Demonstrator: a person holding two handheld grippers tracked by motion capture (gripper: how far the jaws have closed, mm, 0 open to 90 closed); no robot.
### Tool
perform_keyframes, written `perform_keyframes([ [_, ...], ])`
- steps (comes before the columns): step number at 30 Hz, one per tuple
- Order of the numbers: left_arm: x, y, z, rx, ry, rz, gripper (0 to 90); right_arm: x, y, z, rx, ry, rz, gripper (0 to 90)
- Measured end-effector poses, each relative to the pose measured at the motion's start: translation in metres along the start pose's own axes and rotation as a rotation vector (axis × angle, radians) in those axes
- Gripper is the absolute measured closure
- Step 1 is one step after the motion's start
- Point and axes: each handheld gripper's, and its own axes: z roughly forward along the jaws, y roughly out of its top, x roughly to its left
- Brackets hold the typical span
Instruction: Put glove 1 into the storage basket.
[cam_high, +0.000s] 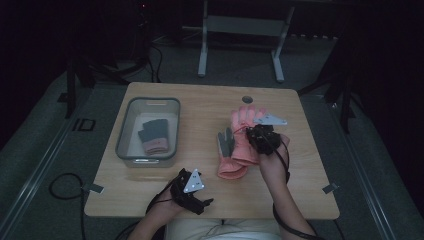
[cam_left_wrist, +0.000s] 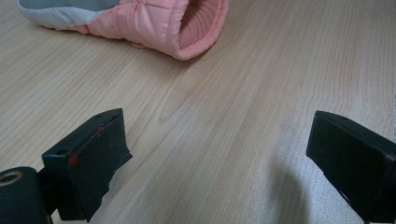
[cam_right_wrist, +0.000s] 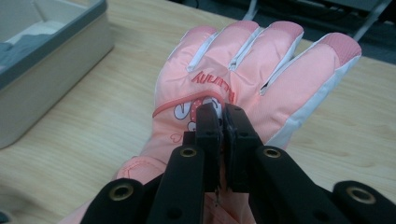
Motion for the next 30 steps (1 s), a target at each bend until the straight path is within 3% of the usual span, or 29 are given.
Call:
perform_keyframes([
  [6, -0.001, 0.000, 0.000, 0.001, 0.000, 0.002, 4.9, 0.022, -0.001, 0.015, 0.037, 0.010, -0.015, 85.9],
  [14, -0.001, 0.000, 0.000, 0.001, -0.003, 0.005, 4.9, 0.035, -0.018, 0.045, 0.113, 0.003, -0.025, 85.8],
  [21, -0.001, 0.000, 0.000, 0.004, -0.002, 0.004, 4.9, 0.031, -0.028, 0.056, 0.145, 0.031, -0.025, 85.8],
  [23, -0.001, 0.001, 0.000, 0.004, -0.002, 0.003, 4.9, 0.027, -0.029, 0.054, 0.156, 0.073, -0.034, 85.8],
  [25, -0.001, 0.000, 0.000, 0.002, -0.002, 0.002, 4.9, 0.025, -0.030, 0.053, 0.161, 0.112, -0.077, 85.5],
  [30, -0.001, 0.001, 0.001, 0.006, -0.002, 0.003, 4.9, 0.016, -0.034, 0.051, 0.165, 0.168, -0.080, 81.2],
])
